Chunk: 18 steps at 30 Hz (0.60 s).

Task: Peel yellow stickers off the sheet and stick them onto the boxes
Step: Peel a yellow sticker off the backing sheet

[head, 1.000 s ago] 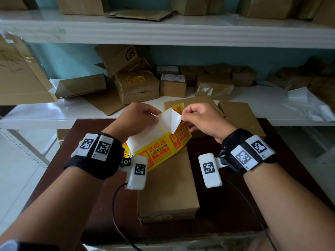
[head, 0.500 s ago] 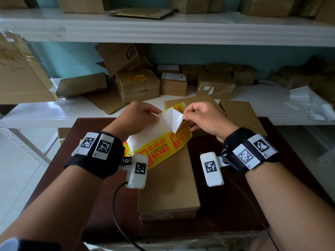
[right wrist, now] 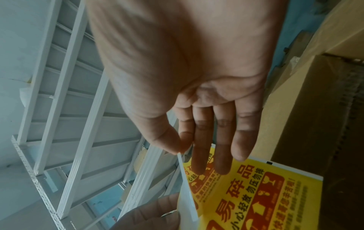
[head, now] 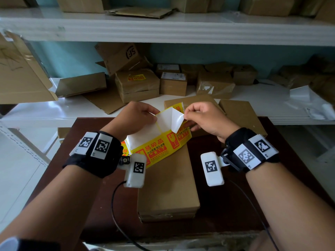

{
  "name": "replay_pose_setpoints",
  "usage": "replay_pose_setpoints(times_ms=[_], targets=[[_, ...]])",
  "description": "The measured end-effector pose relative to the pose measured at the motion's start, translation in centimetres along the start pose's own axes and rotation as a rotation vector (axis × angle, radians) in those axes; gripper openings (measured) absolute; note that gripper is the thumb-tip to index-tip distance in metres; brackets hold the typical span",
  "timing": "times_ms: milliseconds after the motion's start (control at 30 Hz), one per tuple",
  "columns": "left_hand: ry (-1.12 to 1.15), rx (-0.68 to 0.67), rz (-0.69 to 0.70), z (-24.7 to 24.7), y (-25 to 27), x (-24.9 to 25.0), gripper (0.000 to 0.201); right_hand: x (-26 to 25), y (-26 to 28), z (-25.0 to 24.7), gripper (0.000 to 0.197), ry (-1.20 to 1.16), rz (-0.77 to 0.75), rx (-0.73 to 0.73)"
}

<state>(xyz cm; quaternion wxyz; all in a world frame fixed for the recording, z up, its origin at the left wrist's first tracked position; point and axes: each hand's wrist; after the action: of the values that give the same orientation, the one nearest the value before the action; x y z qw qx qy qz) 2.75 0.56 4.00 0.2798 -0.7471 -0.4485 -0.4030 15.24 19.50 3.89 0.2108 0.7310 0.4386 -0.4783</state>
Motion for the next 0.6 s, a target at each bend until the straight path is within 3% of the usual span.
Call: replay_pose_setpoints(times_ms=[600], targets=[[0.001, 0.004, 0.011, -0.16, -0.49, -0.71, 0.02, 0.29, -0.11, -0.25, 0.014, -0.011, 0.01, 0.004]])
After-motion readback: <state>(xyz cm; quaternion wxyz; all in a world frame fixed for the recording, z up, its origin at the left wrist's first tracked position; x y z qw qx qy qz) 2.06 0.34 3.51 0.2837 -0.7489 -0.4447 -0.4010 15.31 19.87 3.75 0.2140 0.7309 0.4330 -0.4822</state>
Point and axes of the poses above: each hand's wrist, its own y-axis away from the middle knuckle, its own z-axis out of the palm, x = y × z, and after that the axes turned 13 degrees about x, right-handed
